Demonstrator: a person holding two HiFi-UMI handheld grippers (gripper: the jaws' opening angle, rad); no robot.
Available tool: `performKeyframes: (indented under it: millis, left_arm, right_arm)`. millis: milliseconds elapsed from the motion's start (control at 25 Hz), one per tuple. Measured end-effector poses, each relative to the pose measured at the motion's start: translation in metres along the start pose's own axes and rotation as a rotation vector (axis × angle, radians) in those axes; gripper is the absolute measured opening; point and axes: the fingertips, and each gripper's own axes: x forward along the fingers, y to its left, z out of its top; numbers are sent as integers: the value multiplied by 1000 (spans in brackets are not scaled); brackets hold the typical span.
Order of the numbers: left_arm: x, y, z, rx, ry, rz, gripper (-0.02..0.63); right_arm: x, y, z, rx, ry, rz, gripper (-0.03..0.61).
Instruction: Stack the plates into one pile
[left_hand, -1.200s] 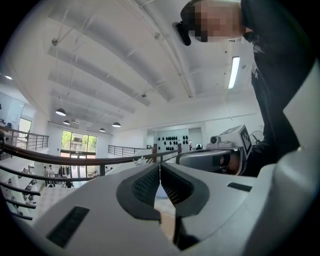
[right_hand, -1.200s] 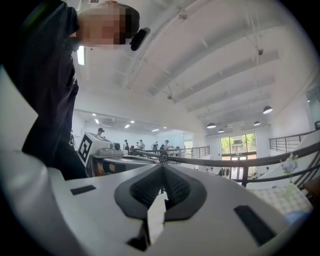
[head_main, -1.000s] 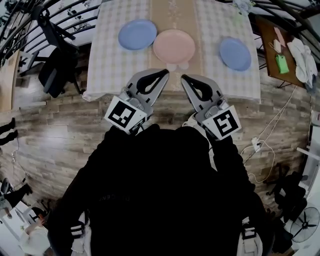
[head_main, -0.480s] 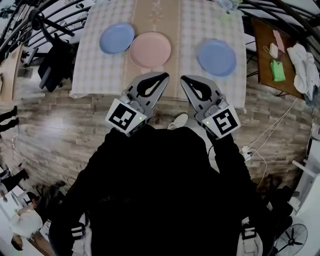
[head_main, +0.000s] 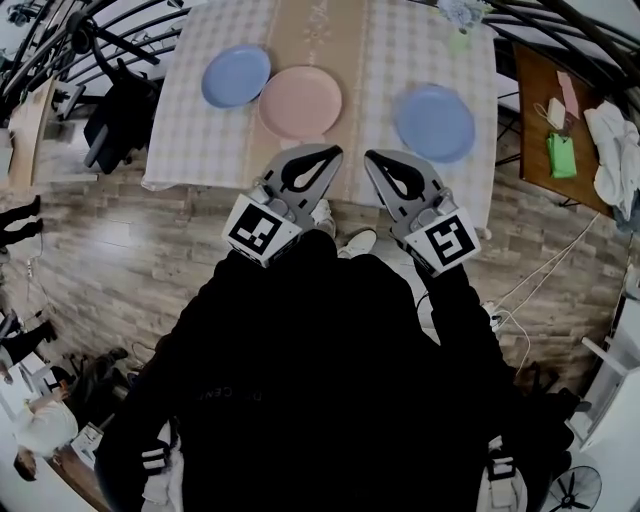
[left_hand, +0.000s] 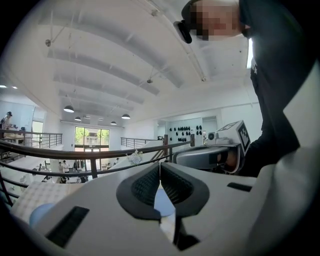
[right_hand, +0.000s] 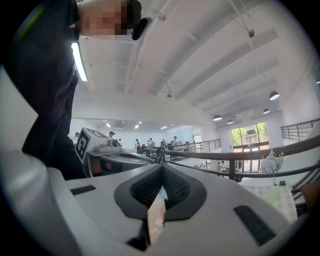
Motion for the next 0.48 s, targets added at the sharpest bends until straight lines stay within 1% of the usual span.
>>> performKeyframes:
  millis: [240, 360, 480]
  left_arm:
    - [5, 18, -18, -10, -10, -5, 21]
    - [8, 30, -18, -10, -28, -15, 21]
    - [9, 42, -16, -9, -60, -36, 21]
  right_arm:
    - [16, -14, -10, 10, 40, -6, 3]
    - [28, -22, -12, 9, 59, -10, 3]
    - [44, -30, -23, -14, 90, -8, 3]
